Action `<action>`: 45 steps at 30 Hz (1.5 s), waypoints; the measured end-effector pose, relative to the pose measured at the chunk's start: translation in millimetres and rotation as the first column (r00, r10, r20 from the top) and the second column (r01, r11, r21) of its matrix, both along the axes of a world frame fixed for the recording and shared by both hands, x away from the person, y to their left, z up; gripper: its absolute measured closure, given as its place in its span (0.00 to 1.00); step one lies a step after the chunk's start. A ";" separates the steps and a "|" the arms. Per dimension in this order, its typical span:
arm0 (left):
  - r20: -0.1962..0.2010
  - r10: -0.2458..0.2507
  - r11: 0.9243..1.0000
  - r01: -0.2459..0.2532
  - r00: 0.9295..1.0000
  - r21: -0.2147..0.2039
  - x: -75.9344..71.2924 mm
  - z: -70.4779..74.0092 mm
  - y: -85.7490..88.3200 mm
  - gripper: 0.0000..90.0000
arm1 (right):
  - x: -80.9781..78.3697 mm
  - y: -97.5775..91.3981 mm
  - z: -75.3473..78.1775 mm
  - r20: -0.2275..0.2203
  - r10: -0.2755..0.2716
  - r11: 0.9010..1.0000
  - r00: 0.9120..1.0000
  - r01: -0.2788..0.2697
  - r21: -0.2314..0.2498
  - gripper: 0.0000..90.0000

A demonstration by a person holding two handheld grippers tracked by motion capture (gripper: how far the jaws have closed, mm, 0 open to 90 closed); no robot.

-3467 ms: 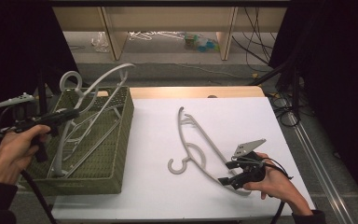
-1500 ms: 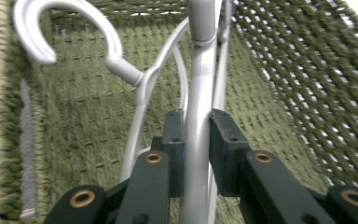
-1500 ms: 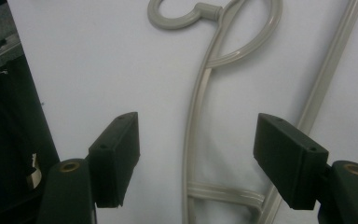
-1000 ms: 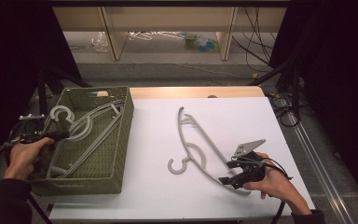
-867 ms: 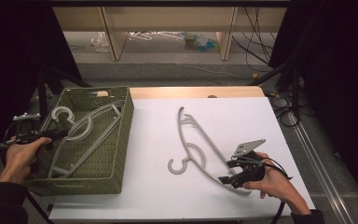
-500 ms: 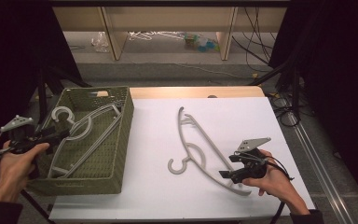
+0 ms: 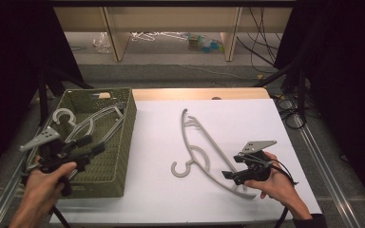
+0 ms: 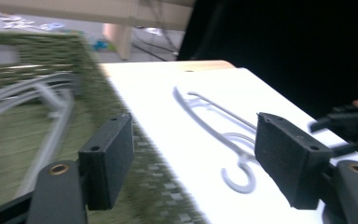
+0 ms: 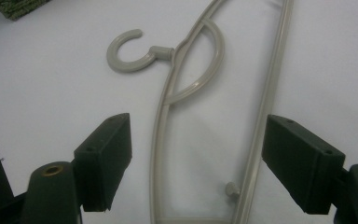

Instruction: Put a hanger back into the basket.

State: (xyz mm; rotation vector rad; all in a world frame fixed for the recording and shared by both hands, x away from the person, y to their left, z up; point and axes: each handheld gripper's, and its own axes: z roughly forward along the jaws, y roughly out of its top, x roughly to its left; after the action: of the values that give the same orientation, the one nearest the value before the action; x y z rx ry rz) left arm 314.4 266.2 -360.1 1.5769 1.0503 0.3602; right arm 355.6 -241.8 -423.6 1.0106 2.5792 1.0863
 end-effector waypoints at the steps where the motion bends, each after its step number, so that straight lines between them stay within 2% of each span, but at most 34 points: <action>1: -0.004 -0.014 1.000 0.014 1.000 -0.002 -1.6 -1.7 -6.7 0.30 | -0.2 0.4 -0.4 0.002 -0.001 1.000 1.000 0.001 0.000 0.27; 4: 0.001 -0.083 0.996 0.083 0.997 0.024 -5.4 -9.7 -30.9 0.27 | -1.1 2.3 -0.8 -0.002 -0.001 1.000 1.000 0.001 -0.006 0.27; 6: -0.003 -0.108 0.993 0.108 0.994 0.052 -7.6 -14.2 -44.3 0.26 | -1.3 3.8 -1.4 0.009 0.003 1.000 1.000 -0.003 -0.006 0.27; 7: -0.001 -0.117 0.991 0.116 0.993 0.066 -8.5 -16.4 -50.1 0.26 | -1.8 4.9 -1.2 -0.001 -0.001 1.000 1.000 0.001 -0.003 0.27; 9: -0.001 -0.136 0.989 0.136 0.991 0.067 -10.5 -22.4 -62.4 0.26 | -1.9 7.2 -4.1 0.004 0.000 1.000 1.000 0.000 0.013 0.28; 10: -0.006 -0.148 0.987 0.148 0.989 0.064 -11.2 -24.9 -67.0 0.25 | -1.5 7.7 -4.4 0.000 0.013 1.000 1.000 -0.013 -0.006 0.28; 11: -0.007 -0.159 0.985 0.159 0.987 0.060 -12.0 -27.7 -71.9 0.25 | -2.5 9.4 -5.3 -0.004 0.004 1.000 1.000 -0.004 0.002 0.28; 12: -0.007 -0.166 0.984 0.166 0.986 0.069 -12.3 -29.9 -75.0 0.24 | -1.8 9.3 -5.4 -0.002 0.017 1.000 1.000 -0.017 -0.009 0.28; 14: -0.022 -0.161 0.985 0.162 0.987 0.066 -14.3 -36.2 -83.1 0.22 | -2.4 10.3 -5.5 -0.010 0.012 1.000 1.000 -0.012 -0.002 0.28; 16: -0.036 -0.170 0.983 0.172 0.985 0.071 -16.1 -43.1 -89.4 0.19 | -2.9 11.3 -6.1 -0.005 0.008 1.000 1.000 -0.008 0.005 0.28; 18: -0.026 -0.176 0.979 0.178 0.984 0.096 -16.9 -46.7 -92.2 0.20 | -3.2 11.9 -6.7 0.012 0.013 1.000 1.000 -0.013 0.006 0.28; 19: -0.017 -0.182 0.976 0.182 0.983 0.122 -16.9 -48.0 -92.3 0.20 | -3.3 11.5 -5.5 0.006 0.021 1.000 1.000 -0.021 -0.004 0.28; 20: -0.017 -0.175 0.976 0.176 0.984 0.130 -17.7 -49.5 -93.0 0.20 | -4.4 12.2 -5.1 -0.005 0.016 1.000 1.000 -0.016 0.004 0.28; 22: -0.010 -0.169 0.976 0.168 0.986 0.141 -19.1 -53.4 -93.8 0.20 | -4.8 14.2 -7.3 0.008 0.017 1.000 1.000 -0.017 0.003 0.28; 23: -0.007 -0.167 0.976 0.166 0.986 0.143 -19.6 -55.2 -94.4 0.19 | -5.0 14.0 -6.4 -0.009 0.027 1.000 1.000 -0.027 -0.009 0.28; 24: -0.005 -0.168 0.975 0.167 0.986 0.146 -19.7 -56.7 -94.6 0.19 | -4.5 15.2 -8.6 0.013 0.027 1.000 1.000 -0.027 -0.009 0.28; 26: -0.030 -0.160 0.979 0.163 0.987 0.122 -20.1 -59.7 -95.5 0.19 | -4.8 15.5 -8.3 -0.004 0.032 0.999 0.999 -0.032 -0.018 0.28; 27: -0.029 -0.161 0.979 0.163 0.987 0.121 -20.0 -60.9 -95.6 0.19 | -4.7 15.9 -8.9 -0.005 0.040 0.999 0.999 -0.040 -0.023 0.28; 28: -0.027 -0.156 0.978 0.159 0.987 0.136 -20.4 -62.5 -96.1 0.19 | -4.8 17.0 -10.8 0.008 0.037 0.999 0.999 -0.037 -0.016 0.28; 29: -0.021 -0.161 0.975 0.162 0.987 0.153 -20.2 -63.7 -96.3 0.19 | -5.3 17.4 -10.7 -0.010 0.043 0.999 0.999 -0.043 -0.028 0.28; 31: -0.031 -0.158 0.974 0.160 0.987 0.157 -21.3 -66.2 -97.9 0.19 | -5.3 18.3 -12.4 -0.014 0.047 0.998 0.999 -0.047 -0.040 0.28; 34: -0.033 -0.171 0.972 0.174 0.985 0.158 -21.3 -68.1 -99.5 0.19 | -3.6 19.5 -15.6 0.009 0.048 0.998 0.999 -0.048 -0.038 0.28; 35: -0.033 -0.172 0.972 0.175 0.985 0.159 -21.4 -68.4 -99.8 0.19 | -4.4 20.1 -14.6 -0.027 0.043 0.998 0.999 -0.044 -0.048 0.28; 38: -0.034 -0.174 0.971 0.178 0.984 0.161 -22.0 -69.9 -101.6 0.19 | -2.6 22.6 -17.8 -0.012 0.040 0.998 0.999 -0.041 -0.046 0.28; 39: -0.019 -0.194 0.966 0.195 0.981 0.170 -21.0 -70.7 -101.7 0.19 | -1.1 22.6 -18.3 -0.011 0.058 0.996 0.998 -0.059 -0.063 0.28; 40: -0.032 -0.183 0.969 0.186 0.983 0.165 -22.8 -71.0 -103.0 0.19 | -2.7 25.0 -18.9 -0.038 0.037 0.998 0.999 -0.039 -0.057 0.29; 42: -0.030 -0.196 0.964 0.198 0.980 0.176 -23.7 -72.1 -103.9 0.19 | 0.4 27.5 -22.5 -0.015 0.047 0.996 0.999 -0.048 -0.080 0.30; 44: -0.031 -0.199 0.963 0.201 0.980 0.178 -24.8 -71.6 -103.7 0.19 | 2.3 30.4 -22.3 -0.049 0.042 0.994 0.998 -0.046 -0.095 0.31; 45: -0.031 -0.202 0.962 0.205 0.979 0.179 -25.2 -71.5 -103.5 0.19 | 3.3 32.7 -23.5 -0.052 0.035 0.994 0.998 -0.040 -0.098 0.32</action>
State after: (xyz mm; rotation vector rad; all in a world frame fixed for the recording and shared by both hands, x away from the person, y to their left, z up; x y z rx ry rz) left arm 289.2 162.7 -431.6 1.8349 0.8733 0.3124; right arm 358.9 -209.1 -447.1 0.9819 2.6724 0.9428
